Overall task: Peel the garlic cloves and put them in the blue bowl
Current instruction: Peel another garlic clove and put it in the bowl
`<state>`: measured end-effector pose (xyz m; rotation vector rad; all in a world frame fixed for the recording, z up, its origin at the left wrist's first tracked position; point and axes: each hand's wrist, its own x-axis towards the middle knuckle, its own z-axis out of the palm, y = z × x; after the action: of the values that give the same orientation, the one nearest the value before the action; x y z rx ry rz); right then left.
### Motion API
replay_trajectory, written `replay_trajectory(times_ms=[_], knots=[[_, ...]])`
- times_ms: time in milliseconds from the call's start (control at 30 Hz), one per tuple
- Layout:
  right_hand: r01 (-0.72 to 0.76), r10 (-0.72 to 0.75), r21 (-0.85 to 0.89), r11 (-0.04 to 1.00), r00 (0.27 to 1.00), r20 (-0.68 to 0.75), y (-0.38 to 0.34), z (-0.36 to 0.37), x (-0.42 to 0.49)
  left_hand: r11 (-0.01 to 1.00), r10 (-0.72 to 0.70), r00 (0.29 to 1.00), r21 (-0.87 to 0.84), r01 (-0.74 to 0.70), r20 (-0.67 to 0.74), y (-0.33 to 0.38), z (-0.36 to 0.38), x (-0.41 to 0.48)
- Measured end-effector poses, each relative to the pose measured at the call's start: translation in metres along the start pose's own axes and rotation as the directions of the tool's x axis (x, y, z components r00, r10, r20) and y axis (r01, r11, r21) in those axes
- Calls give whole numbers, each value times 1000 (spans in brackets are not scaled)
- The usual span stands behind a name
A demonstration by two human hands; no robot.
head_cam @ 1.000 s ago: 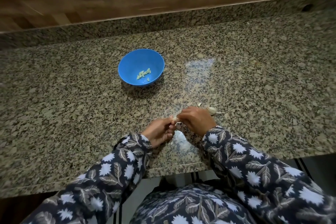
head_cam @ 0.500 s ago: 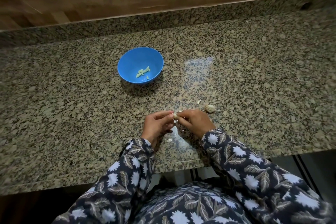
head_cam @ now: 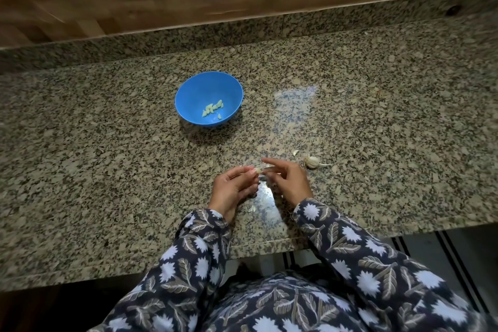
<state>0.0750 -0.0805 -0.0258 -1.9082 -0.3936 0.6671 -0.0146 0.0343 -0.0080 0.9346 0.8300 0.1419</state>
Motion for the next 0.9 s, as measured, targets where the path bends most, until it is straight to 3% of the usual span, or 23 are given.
replay_trajectory(times_ms=[200, 367, 900], knots=[[61, -60, -54, 997, 998, 22, -6, -1, -3, 1000, 9, 1000, 27, -9, -7, 2, -1, -2], [111, -111, -211, 971, 994, 14, -8, 2, -5, 998, 40, 999, 41, -40, -10, 3, -1, -3], [93, -85, -177, 980, 995, 55, -14, 2, -5, 971, 151, 989, 186, -148, 0, 4, -1, -4]])
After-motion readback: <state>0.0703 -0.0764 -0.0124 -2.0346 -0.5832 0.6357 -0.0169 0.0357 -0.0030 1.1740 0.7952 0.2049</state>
